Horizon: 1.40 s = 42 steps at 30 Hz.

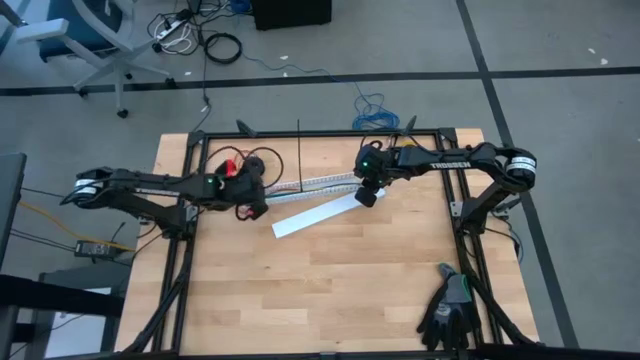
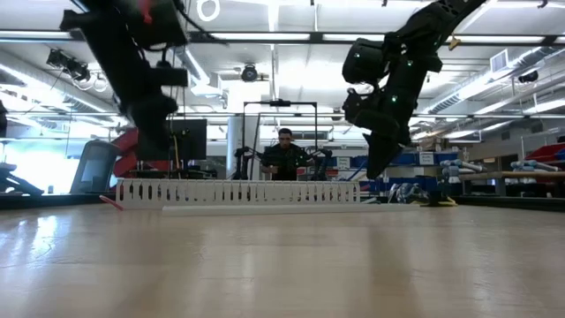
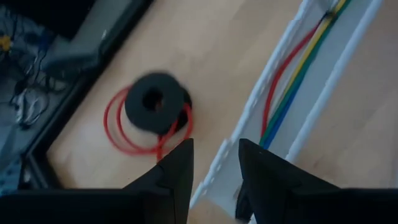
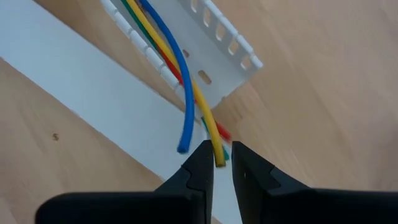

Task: Ziptie cables
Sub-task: Put the zip tied cables into the white cable duct, then close the white cable duct

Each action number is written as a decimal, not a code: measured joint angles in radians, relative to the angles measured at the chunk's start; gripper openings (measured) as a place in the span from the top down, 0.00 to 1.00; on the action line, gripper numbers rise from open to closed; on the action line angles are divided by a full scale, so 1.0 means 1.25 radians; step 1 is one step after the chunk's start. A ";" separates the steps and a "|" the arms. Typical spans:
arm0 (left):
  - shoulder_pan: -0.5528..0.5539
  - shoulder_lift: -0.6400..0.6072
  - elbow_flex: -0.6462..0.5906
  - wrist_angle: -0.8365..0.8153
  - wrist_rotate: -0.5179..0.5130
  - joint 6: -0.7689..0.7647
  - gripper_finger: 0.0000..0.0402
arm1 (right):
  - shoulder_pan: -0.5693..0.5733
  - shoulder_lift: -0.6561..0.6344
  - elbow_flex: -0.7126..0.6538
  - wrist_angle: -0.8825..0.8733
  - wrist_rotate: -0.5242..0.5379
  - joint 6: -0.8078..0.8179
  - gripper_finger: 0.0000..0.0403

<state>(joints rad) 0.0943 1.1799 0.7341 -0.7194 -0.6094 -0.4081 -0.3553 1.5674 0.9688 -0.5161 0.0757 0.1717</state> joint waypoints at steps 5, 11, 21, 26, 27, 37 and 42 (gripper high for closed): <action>-0.012 -0.053 0.000 0.053 -0.003 0.028 0.66 | 0.001 -0.032 0.000 -0.033 0.007 0.012 0.90; -0.025 -0.055 0.000 0.084 -0.002 0.031 0.66 | 0.001 -0.105 0.000 -0.133 0.086 0.069 0.91; -0.068 -0.049 -0.102 0.335 0.092 0.053 0.66 | 0.061 -0.310 -0.121 -0.234 0.133 0.240 0.92; -0.078 -0.046 -0.173 0.488 0.181 0.055 0.66 | 0.162 -0.416 -0.239 -0.210 0.124 0.393 0.93; -0.078 -0.046 -0.184 0.526 0.197 0.060 0.66 | 0.187 -0.431 -0.262 -0.192 0.121 0.424 0.93; -0.078 0.010 -0.245 0.805 0.244 0.184 0.66 | 0.352 -0.461 -0.501 0.312 0.119 0.461 0.93; -0.078 0.070 -0.246 0.898 0.243 0.262 0.66 | 0.357 -0.428 -0.582 0.564 0.121 0.343 0.93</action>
<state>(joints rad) -0.0029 1.2670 0.4271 0.4028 -0.3061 -0.0804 0.0910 1.0322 0.2408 0.1894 0.2273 0.6006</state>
